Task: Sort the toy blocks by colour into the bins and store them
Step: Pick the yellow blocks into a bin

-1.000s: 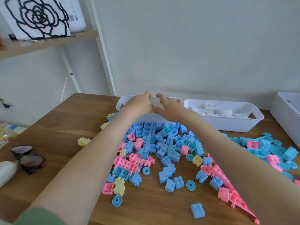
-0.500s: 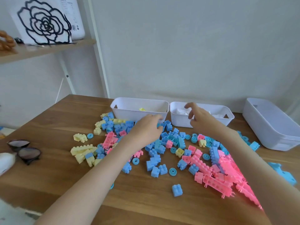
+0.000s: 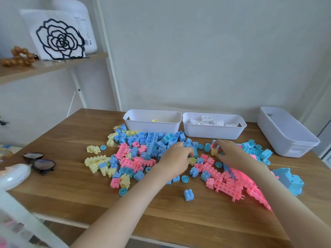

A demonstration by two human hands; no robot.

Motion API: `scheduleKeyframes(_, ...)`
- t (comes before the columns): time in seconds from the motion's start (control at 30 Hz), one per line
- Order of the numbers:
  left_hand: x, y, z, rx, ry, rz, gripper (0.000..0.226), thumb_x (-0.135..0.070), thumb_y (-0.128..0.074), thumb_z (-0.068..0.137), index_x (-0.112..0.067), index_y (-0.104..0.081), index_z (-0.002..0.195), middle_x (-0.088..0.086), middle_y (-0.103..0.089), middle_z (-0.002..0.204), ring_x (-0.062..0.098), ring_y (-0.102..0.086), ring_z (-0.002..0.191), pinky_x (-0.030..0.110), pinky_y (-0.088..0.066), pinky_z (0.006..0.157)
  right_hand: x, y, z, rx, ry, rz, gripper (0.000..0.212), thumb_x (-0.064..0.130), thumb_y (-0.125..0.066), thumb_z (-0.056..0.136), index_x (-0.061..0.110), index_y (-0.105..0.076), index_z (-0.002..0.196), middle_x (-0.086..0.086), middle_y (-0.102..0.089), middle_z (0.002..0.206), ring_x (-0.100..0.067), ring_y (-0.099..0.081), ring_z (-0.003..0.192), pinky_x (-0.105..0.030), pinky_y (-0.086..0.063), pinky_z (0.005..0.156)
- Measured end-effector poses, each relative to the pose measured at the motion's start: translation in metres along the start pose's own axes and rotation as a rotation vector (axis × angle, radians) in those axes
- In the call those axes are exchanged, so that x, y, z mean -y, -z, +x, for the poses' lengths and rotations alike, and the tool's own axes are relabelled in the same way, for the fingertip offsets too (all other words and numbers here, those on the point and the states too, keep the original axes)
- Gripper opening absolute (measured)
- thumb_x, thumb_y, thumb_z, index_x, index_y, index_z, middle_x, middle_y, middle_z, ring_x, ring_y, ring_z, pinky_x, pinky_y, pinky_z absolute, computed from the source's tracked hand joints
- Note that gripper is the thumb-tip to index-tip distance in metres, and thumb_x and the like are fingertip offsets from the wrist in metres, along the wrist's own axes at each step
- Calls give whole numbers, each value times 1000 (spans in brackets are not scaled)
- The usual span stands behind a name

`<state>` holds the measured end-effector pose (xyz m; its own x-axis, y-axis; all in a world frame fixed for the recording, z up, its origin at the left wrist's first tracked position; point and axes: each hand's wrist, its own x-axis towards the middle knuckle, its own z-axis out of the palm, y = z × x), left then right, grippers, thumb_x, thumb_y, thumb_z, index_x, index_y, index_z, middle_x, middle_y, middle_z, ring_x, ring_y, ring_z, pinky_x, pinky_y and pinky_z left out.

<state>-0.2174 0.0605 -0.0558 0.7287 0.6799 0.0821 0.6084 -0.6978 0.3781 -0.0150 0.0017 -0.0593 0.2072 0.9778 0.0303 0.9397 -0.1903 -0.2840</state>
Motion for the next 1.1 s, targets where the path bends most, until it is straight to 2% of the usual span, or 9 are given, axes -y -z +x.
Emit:
scheduleKeyframes(0.13,0,-5,0,16,32,20,21,-15,-46,96,-19,-60,112,0,-40,100,21,-48,102,30,-41,77,4,-1,-1,-45,-17,-30,19,13,-50,91,14,-55,109,-6,-58,110,-13,-43,90,-25,-41,81)
scheduleKeyframes(0.3,1,-7,-4,-36,29,9,13,-18,-50,96,-16,-60,104,1,-46,104,18,-48,101,31,-45,82,10,-2,-5,-109,6,-113,23,19,-50,91,14,-51,113,-4,-55,115,-19,-48,105,-29,-42,87)
scheduleKeyframes(0.43,4,-3,-7,-78,6,-75,11,-23,-52,95,-16,-61,98,-1,-46,101,12,-45,94,29,-43,82,17,2,-7,-176,8,-54,20,18,-47,94,14,-48,113,-4,-58,112,-18,-52,99,-29,-45,82)
scheduleKeyframes(0.5,6,2,-7,-106,-25,-134,10,-25,-54,94,-17,-61,96,-3,-48,102,11,-49,96,28,-44,83,23,3,-4,-219,45,-18,20,19,-47,94,14,-49,113,-4,-59,109,-17,-51,93,-28,-44,78)
scheduleKeyframes(0.6,10,11,-7,-158,-70,-178,9,-26,-56,93,-18,-60,92,-6,-49,98,9,-47,94,24,-37,78,35,2,7,-271,82,71,17,18,-50,93,13,-50,109,-4,-58,102,-15,-49,86,-26,-43,72)
scheduleKeyframes(0.8,46,35,3,-294,-17,-146,10,-24,-55,94,-16,-60,93,0,-60,97,16,-54,92,32,-46,82,67,0,41,-306,131,227,13,20,-50,93,13,-53,103,0,-57,90,-16,-51,77,-27,-41,66)
scheduleKeyframes(0.93,75,61,19,-343,12,-6,15,-30,-53,94,-18,-62,90,-3,-65,87,17,-57,81,34,-45,79,88,-1,79,-390,200,257,16,21,-50,95,10,-54,106,-2,-54,95,-16,-49,80,-28,-40,69)
scheduleKeyframes(1.03,102,82,40,-459,57,1,16,-28,-53,93,-18,-64,88,-3,-66,84,20,-59,82,38,-46,80,104,-2,111,-411,218,253,17,18,-46,96,9,-52,109,-5,-55,101,-18,-48,81,-30,-40,67)
scheduleKeyframes(1.1,119,90,55,-474,104,38,17,-27,-50,94,-18,-64,90,-2,-66,85,21,-60,83,37,-46,79,112,-7,129,-377,207,232,18,18,-44,96,10,-51,111,-6,-56,105,-20,-51,82,-32,-41,66)
